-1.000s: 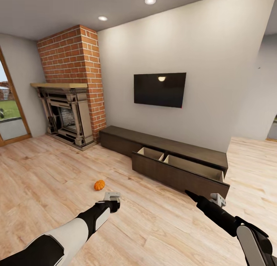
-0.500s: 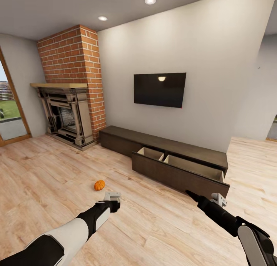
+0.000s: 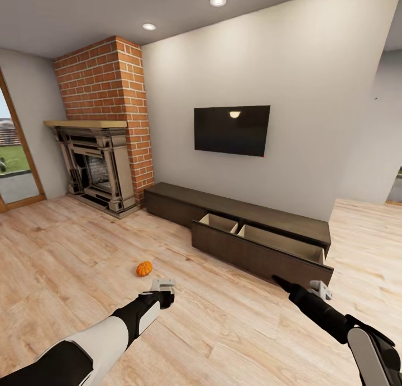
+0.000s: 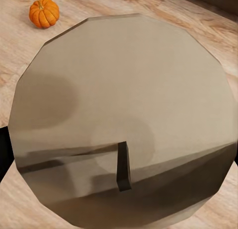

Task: Place each of the two pumpkins and all three candles from the living room inside a cabinet in the living room (use any cabinet), then make sure every cabinet is closed, and position the cauldron so it is next to a table in the living room.

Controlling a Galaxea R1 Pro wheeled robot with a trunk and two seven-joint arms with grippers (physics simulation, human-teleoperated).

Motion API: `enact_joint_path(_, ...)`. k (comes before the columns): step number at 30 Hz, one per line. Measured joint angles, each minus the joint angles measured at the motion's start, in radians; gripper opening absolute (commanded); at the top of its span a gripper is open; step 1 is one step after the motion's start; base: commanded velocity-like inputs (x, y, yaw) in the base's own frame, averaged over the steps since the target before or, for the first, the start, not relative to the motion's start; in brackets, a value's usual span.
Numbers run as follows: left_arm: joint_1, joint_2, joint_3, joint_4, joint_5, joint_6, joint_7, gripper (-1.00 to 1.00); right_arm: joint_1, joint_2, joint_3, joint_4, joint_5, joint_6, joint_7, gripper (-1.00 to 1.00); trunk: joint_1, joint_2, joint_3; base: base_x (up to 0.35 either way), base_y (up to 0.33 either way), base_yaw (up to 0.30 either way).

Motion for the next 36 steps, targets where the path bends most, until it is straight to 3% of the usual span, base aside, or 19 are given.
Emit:
enact_joint_path(9,0.0,0.0,0.0,0.0,0.0,0.0,0.0,-1.0,0.0,0.0,-0.007,0.0,-0.001,0.001,0.0,1.0,0.0,0.0,-0.002,0.0,0.0,-0.039)
enact_joint_path(36,0.0,0.0,0.0,0.0,0.0,0.0,0.0,-1.0,0.0,0.001,-0.006,0.0,-0.001,0.0,0.0,1.0,0.0,0.0,-0.035,0.0,0.0,-0.17)
